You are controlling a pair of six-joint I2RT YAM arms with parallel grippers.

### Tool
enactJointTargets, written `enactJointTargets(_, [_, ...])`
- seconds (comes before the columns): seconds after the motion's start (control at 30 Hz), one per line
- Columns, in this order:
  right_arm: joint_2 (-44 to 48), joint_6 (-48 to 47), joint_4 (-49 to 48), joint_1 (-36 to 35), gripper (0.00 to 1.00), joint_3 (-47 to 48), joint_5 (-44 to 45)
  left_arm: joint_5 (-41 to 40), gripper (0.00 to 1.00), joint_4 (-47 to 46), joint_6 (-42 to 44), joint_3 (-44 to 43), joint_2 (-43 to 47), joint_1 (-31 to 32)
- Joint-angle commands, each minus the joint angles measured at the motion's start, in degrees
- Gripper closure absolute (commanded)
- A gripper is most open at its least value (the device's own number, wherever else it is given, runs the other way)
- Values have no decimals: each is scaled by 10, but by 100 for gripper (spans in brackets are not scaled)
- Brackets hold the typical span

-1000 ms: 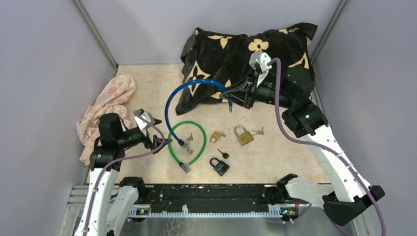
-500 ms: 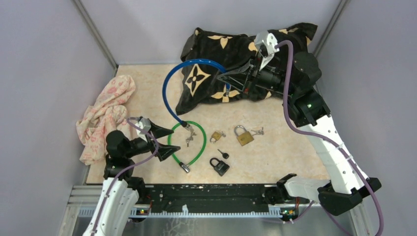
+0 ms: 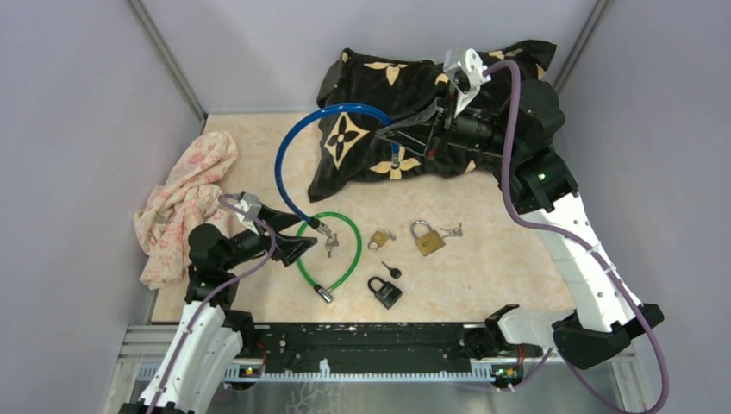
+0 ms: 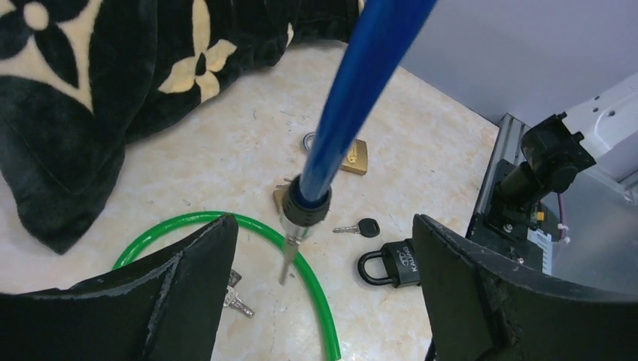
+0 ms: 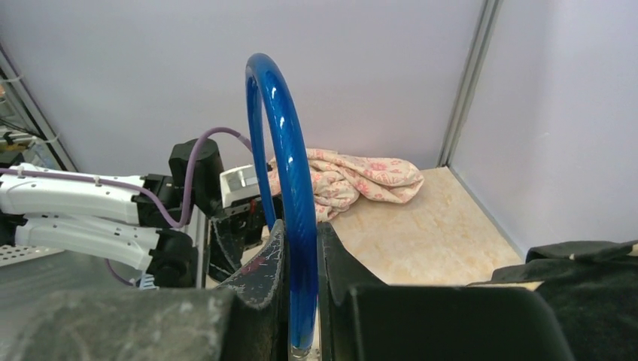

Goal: Lock with the key
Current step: Lock the lock.

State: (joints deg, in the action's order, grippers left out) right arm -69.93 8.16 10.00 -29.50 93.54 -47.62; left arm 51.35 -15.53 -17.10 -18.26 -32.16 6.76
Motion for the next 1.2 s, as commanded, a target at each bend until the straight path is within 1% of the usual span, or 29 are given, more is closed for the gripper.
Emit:
enactJointTargets(0.0, [6,0,-39,1,100,39,-23,28,10,-115,-37,17,1,5])
enactJointTargets(0.13, [5,-3,-41,-2,100,35,-27,22,13,-178,-75,32,-14,23])
enactJointTargets(0.17, [5,-6,-40,-5,100,34,-24,18,14,-191,-88,35,-18,31])
enactJointTargets(0.2, [5,-9,-38,-9,100,33,-19,12,20,-206,-105,41,-22,41])
enactJointTargets(0.27, [2,-15,-36,-22,100,32,-7,5,40,-238,-171,57,-24,50])
enactJointTargets(0.3, [-1,-17,-35,-29,100,33,0,2,53,-245,-190,63,-22,54])
enactJointTargets(0.33, [-4,-19,-35,-38,100,35,8,-1,70,-245,-201,66,-18,56])
enactJointTargets(0.37, [-8,-21,-38,-48,100,38,24,-12,93,-245,-217,70,-13,58])
enactJointTargets(0.4, [-15,-23,-41,-62,100,42,38,-28,100,-246,-243,72,-7,58])
enactJointTargets(0.47, [-34,-20,-60,-102,100,47,105,-72,100,-258,-322,70,7,56])
enactJointTargets(0.53, [-61,-27,-102,-161,100,43,187,-119,100,-266,-401,50,15,36])
enactJointTargets(0.63, [-88,-43,-208,-254,100,11,296,-175,100,-269,-507,6,36,-26])
enactJointTargets(0.7, [-106,-37,-272,-295,100,0,335,-207,100,-278,-567,-14,59,-58])
enactJointTargets(0.77, [-119,-23,-336,-311,100,-13,351,-242,100,-264,-604,-25,87,-64])
enactJointTargets(0.87, [-135,-10,-411,-328,100,-30,352,-265,100,-247,-660,-31,109,-64])
enactJointTargets(1.0, [-158,-8,-408,-349,100,-9,354,-283,100,-273,-682,-26,124,-64])
enactJointTargets(1.17, [-145,-17,-437,-372,100,-53,376,-292,100,-265,-697,-24,135,-64])
